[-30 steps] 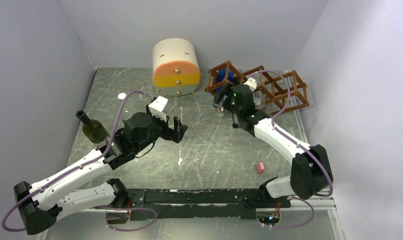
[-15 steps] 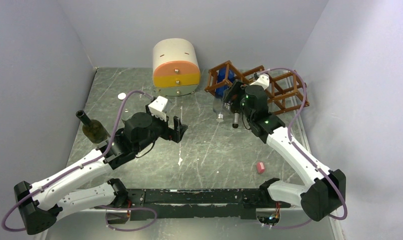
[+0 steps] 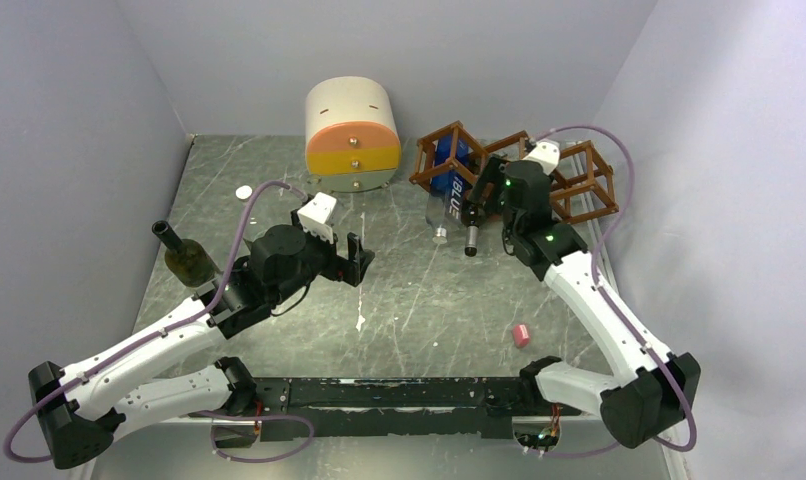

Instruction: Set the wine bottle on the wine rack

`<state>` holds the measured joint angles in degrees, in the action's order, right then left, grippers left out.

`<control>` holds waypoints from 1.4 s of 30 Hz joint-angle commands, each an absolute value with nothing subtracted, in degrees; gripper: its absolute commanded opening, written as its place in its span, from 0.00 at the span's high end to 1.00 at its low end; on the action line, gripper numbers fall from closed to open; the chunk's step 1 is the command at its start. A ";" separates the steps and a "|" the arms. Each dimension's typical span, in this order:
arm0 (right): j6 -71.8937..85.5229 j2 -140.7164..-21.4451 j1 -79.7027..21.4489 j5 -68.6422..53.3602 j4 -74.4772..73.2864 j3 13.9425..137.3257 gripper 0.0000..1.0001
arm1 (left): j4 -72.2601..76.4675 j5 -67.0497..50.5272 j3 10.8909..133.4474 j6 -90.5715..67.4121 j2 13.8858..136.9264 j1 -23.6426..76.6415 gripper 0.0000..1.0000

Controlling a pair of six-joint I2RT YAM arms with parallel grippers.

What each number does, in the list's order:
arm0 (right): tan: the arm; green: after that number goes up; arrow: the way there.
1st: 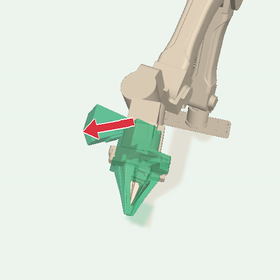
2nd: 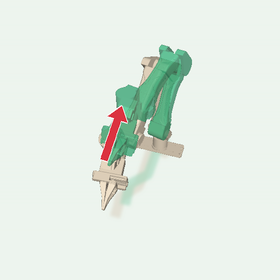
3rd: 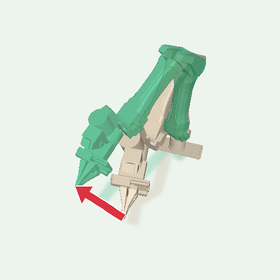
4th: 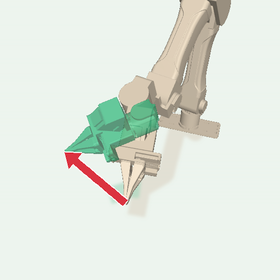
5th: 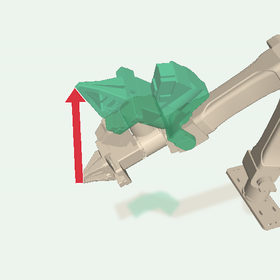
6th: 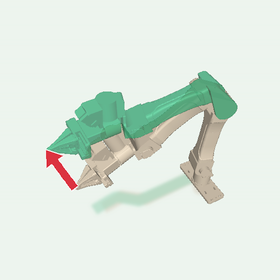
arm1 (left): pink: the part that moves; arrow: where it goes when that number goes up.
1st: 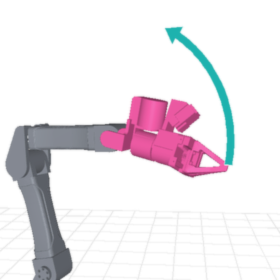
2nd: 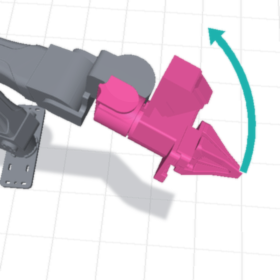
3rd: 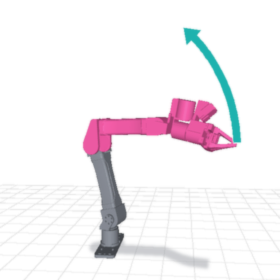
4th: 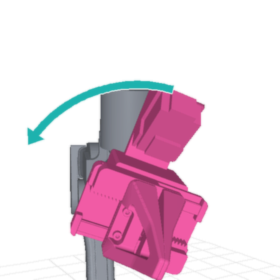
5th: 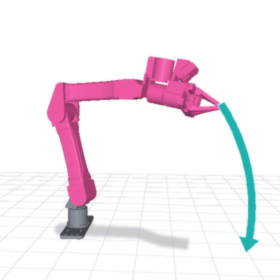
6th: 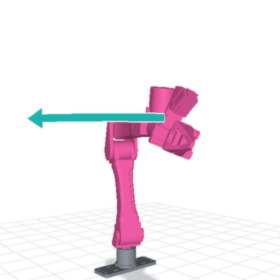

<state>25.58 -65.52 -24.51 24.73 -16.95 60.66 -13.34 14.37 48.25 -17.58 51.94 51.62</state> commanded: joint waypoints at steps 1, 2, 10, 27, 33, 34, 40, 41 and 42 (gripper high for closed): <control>22.49 -63.53 -20.39 30.40 -20.67 62.52 0.16 | -13.66 15.07 50.71 -18.04 51.13 52.03 0.02; 22.21 -63.42 -19.37 30.55 -20.73 62.31 0.16 | -13.56 14.97 50.66 -18.18 51.09 52.03 0.02; 17.12 -69.65 -10.33 23.59 -18.13 65.20 0.23 | -13.40 14.26 51.04 -18.20 52.76 52.03 0.02; 10.28 -82.94 -7.94 13.09 -15.73 70.67 0.51 | -14.50 14.84 51.76 -18.61 53.56 52.03 0.02; 11.91 -85.20 -8.00 10.03 -14.91 71.59 0.62 | -14.58 14.99 52.03 -18.61 53.96 52.08 0.02; 12.48 -85.54 -8.00 8.96 -14.83 71.75 0.63 | -14.59 15.02 52.11 -18.60 53.96 52.04 0.02; 16.80 -86.89 -8.32 4.09 -12.83 70.80 0.67 | -15.15 15.75 52.21 -18.70 53.66 52.03 0.02; 17.25 -87.17 -8.49 3.64 -12.52 70.70 0.68 | -15.26 15.88 52.25 -18.72 53.62 52.03 0.02; 17.73 -87.46 -8.54 3.32 -12.22 70.55 0.68 | -15.37 16.03 52.29 -18.72 53.55 52.03 0.02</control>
